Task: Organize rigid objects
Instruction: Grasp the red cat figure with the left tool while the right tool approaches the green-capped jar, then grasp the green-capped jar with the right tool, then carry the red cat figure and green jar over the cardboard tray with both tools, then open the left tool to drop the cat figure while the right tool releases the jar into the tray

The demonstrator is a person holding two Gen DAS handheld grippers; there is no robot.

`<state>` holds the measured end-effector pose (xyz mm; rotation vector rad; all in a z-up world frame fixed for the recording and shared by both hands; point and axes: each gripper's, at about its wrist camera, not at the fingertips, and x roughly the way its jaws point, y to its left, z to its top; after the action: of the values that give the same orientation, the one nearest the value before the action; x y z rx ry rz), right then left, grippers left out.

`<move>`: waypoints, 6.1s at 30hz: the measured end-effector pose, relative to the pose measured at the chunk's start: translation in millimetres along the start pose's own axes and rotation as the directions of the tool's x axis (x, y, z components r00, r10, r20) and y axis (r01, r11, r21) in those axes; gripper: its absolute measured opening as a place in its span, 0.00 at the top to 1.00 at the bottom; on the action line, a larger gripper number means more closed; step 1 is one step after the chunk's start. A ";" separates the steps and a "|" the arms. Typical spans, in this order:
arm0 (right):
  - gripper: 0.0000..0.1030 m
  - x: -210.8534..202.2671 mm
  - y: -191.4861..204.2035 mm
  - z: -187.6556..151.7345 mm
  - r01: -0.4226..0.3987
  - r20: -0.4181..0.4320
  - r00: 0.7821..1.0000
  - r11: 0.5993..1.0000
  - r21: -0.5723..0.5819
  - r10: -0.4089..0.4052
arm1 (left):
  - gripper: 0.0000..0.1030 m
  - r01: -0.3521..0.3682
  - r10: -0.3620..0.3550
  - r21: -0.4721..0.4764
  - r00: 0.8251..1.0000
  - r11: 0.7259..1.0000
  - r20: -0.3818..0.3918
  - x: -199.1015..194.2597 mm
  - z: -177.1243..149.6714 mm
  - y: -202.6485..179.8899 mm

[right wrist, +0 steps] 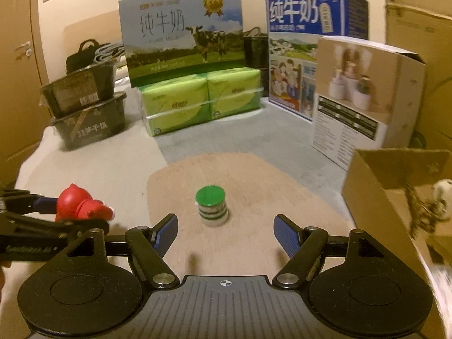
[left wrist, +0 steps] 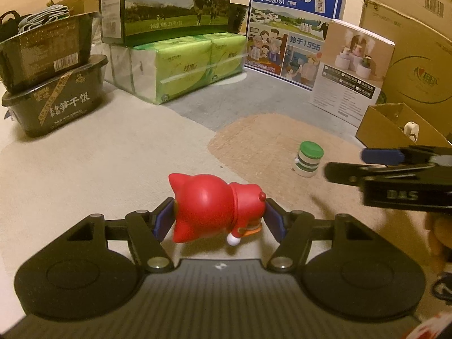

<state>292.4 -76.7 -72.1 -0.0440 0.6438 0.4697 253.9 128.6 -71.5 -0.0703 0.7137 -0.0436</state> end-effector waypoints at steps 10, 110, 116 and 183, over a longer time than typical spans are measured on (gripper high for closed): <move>0.43 49.8 5.6 2.3 -0.001 -0.026 1.000 0.998 -0.058 -0.001 | 0.38 0.017 -0.017 -0.021 1.000 1.000 0.009 14.2 1.3 3.7; 0.68 -331.1 -165.2 -125.9 0.329 -0.044 0.944 0.918 0.221 -0.328 | 0.38 0.350 -0.337 0.083 0.931 0.933 -0.138 -134.9 -62.1 -332.5; 0.68 -325.6 -170.9 -116.9 0.321 -0.037 0.946 0.922 0.215 -0.321 | 0.38 0.348 -0.336 0.075 0.932 0.934 -0.133 -131.6 -57.5 -335.8; 0.68 -164.1 -259.8 -10.4 0.217 -0.095 0.974 0.966 0.137 -0.205 | 0.24 0.222 -0.221 0.012 0.975 0.975 -0.027 31.7 75.8 -319.8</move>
<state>284.8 -377.9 -11.1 0.0081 0.7425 0.2140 322.4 -188.4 -9.7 -0.1355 0.7289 -0.2637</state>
